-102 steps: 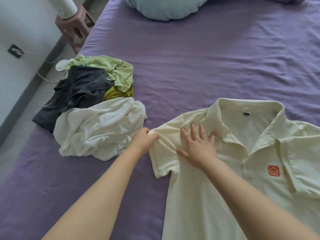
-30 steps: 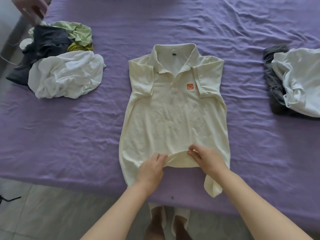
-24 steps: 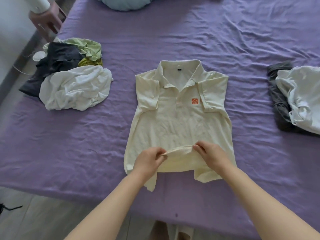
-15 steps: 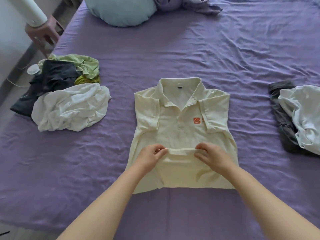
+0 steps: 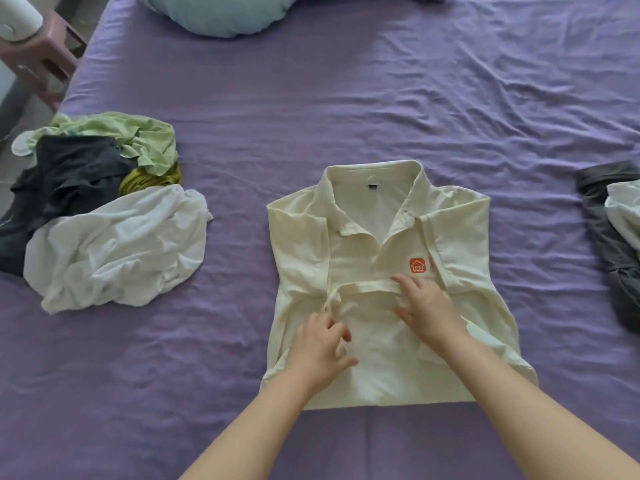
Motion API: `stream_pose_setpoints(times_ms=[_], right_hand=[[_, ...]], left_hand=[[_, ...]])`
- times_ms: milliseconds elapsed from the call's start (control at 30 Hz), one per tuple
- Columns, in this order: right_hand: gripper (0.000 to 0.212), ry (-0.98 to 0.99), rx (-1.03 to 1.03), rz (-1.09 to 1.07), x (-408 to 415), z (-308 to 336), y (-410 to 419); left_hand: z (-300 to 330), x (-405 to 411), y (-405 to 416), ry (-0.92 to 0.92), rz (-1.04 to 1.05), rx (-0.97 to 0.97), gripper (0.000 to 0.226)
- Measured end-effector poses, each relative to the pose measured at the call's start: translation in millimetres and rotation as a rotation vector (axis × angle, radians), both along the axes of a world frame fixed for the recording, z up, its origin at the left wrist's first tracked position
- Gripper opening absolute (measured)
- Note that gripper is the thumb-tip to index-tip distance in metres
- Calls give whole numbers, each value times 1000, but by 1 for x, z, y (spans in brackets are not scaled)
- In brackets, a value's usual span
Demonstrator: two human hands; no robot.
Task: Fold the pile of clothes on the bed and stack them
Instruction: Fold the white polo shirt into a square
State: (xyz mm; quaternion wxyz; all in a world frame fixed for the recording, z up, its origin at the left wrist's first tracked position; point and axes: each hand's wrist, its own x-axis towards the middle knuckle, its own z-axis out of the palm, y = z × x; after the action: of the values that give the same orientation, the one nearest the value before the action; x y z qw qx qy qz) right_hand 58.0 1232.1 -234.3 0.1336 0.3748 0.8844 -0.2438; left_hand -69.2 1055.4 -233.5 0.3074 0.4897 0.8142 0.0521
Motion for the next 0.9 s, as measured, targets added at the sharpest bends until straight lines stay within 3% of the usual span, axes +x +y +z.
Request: stream_pose_setpoints(times_ms=[100, 167, 267, 333, 433, 533, 633, 767, 900], right_hand=[[50, -36, 71, 19, -8, -9, -1], [47, -6, 80, -30, -8, -10, 0], [49, 16, 101, -87, -5, -6, 4], [45, 37, 95, -112, -3, 1, 8], [28, 142, 54, -208, -3, 18, 15], [20, 189, 7, -247, -7, 36, 28], [14, 205, -93, -211, -11, 54, 46], [4, 286, -263, -341, -20, 74, 69], [18, 288, -615, -498, -24, 92, 101]], left_hand=[[-13, 2, -11, -3, -139, -91, 57], [-18, 1, -13, 15, -181, -56, 51], [-10, -8, -14, -93, 49, 114, 24], [0, -20, -12, -106, 137, 222, 29], [24, -46, -4, -253, 483, 398, 33], [39, -73, 10, -395, 766, 436, 24], [50, -92, 20, -435, 912, 510, 4], [63, -115, 26, -531, 980, 524, 8], [78, -138, 29, -783, 851, 438, 31]])
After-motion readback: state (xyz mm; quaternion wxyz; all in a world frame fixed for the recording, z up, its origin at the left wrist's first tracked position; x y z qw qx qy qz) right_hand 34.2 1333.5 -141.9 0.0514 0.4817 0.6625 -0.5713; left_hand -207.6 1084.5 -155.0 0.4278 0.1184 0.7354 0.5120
